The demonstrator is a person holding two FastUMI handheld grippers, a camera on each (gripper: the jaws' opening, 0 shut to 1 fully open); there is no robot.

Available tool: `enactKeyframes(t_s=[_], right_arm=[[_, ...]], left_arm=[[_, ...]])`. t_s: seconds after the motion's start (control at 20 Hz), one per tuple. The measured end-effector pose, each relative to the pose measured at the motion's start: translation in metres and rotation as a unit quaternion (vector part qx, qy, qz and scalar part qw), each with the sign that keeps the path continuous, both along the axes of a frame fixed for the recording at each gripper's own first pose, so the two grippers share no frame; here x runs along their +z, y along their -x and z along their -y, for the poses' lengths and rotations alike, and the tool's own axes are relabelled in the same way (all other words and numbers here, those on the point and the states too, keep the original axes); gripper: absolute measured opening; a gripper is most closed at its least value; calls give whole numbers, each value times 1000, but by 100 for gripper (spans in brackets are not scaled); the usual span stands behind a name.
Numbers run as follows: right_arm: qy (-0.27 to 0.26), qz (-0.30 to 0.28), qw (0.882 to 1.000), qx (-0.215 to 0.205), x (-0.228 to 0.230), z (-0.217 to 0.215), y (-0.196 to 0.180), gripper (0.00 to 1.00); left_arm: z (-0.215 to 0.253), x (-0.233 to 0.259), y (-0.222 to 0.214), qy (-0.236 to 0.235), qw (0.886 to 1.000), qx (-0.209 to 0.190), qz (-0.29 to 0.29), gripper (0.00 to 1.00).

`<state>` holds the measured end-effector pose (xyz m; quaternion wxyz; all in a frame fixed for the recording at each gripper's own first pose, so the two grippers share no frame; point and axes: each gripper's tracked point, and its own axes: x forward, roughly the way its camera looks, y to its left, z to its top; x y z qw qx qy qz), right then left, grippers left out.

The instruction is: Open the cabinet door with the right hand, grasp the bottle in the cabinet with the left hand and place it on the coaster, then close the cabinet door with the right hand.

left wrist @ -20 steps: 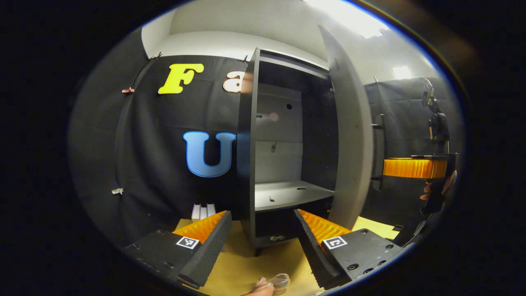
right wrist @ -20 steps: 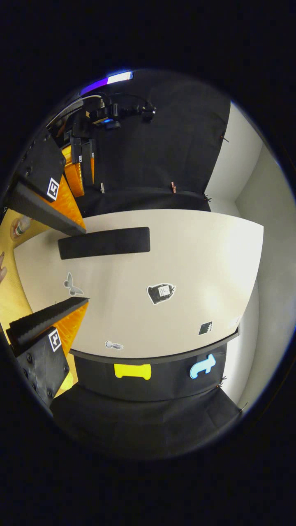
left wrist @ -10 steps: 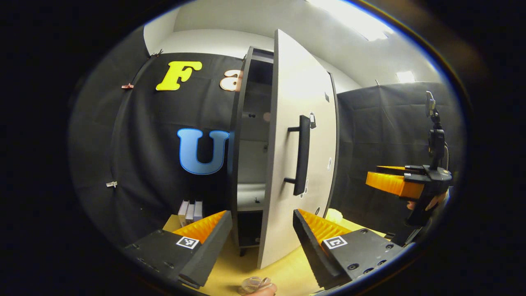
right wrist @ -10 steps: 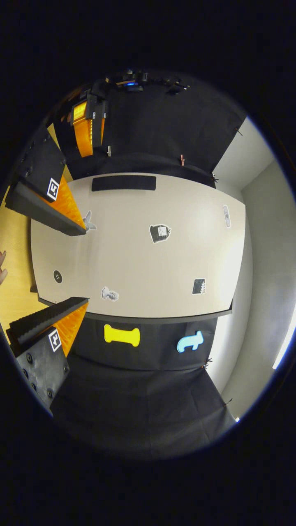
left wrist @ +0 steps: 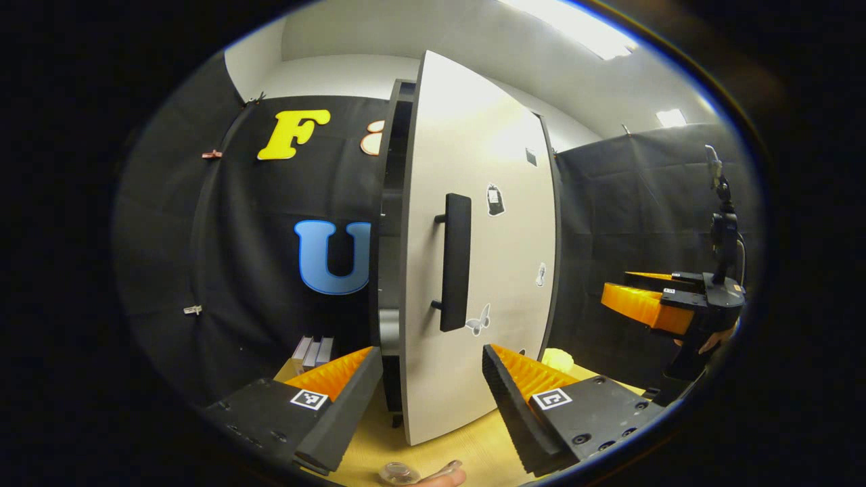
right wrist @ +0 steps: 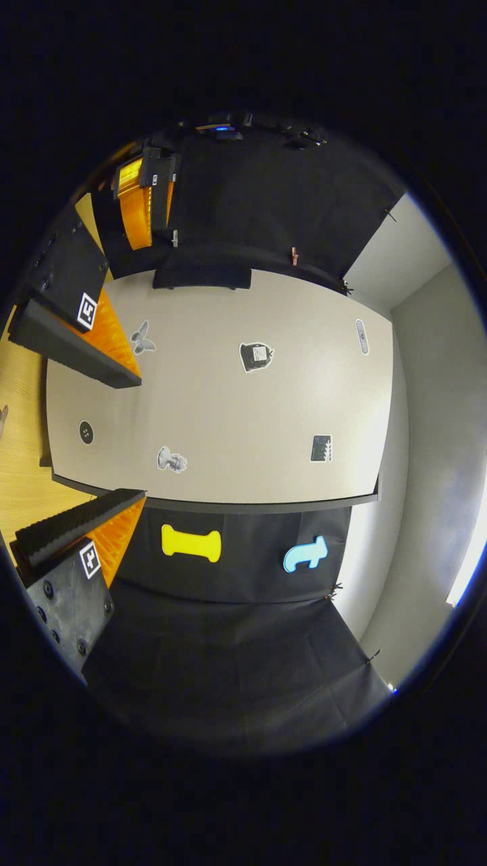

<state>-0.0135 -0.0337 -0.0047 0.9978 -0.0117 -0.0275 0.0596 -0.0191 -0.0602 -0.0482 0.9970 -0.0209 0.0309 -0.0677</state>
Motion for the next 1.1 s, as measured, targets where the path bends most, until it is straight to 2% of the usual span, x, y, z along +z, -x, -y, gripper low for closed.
enactKeyframes(t_s=[0.05,0.1,0.2,0.5,0.7,1.1], right_arm=[[0,-2,1000,-5,0,3,-2,96],[-1,-7,1000,-13,-1,5,-5,97],[-1,-4,1000,-17,4,5,-8,98],[0,-11,1000,-10,2,-5,-7,98],[14,-14,999,-31,-1,0,-6,98],[2,-11,999,-33,4,2,-5,98]], left_arm=[[-2,1,-2,4,1000,5,2,91],[-4,4,-3,6,1000,10,4,94],[-3,10,-7,6,1000,11,10,94],[5,19,-13,-9,1000,2,19,94],[6,19,-16,-6,1000,-5,18,94],[12,21,-22,-13,1000,-16,19,94]])
